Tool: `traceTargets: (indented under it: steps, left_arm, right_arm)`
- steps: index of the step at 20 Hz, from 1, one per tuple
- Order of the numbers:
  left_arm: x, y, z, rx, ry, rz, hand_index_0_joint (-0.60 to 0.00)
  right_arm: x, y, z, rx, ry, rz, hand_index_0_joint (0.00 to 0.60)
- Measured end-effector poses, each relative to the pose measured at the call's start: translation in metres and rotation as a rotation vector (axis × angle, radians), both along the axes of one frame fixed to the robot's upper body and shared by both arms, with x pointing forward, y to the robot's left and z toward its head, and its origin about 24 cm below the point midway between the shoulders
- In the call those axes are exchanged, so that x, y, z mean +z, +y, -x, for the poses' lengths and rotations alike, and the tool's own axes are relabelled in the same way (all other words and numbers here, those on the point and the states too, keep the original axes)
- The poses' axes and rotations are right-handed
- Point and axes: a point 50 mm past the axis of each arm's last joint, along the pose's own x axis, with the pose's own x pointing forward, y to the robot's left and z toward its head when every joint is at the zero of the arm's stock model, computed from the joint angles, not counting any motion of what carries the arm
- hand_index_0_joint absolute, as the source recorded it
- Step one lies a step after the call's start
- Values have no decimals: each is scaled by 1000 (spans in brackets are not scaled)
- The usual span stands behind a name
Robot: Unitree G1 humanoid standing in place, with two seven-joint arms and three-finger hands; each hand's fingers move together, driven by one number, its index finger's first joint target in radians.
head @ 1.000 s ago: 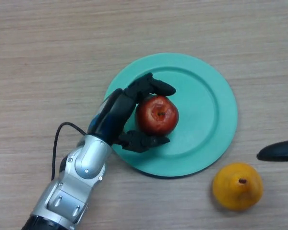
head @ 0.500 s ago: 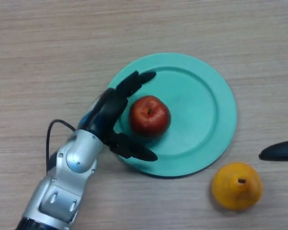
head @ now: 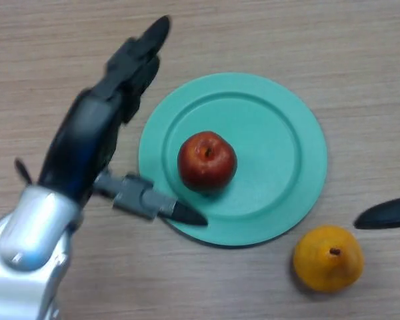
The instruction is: Pick up the red apple and place it on the plate
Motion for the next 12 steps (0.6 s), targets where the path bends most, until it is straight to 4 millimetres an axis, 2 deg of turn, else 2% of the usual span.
traceTargets:
  steps: [3, 5, 7, 12]
  left_arm:
    - [7, 10, 11, 27, -19, 100, 0]
    - [8, 17, 11, 71, -29, 94, 0]
    - [9, 19, 11, 111, -33, 104, 0]
    - [24, 20, 12, 185, -105, 61, 0]
  right_arm:
    - [-4, -5, 3, 42, 21, 8, 0]
    - [-10, -9, 1, 11, 13, 67, 0]
    - [-20, -12, -2, 15, 61, 55, 0]
    - [-21, -24, 1, 46, 51, 21, 0]
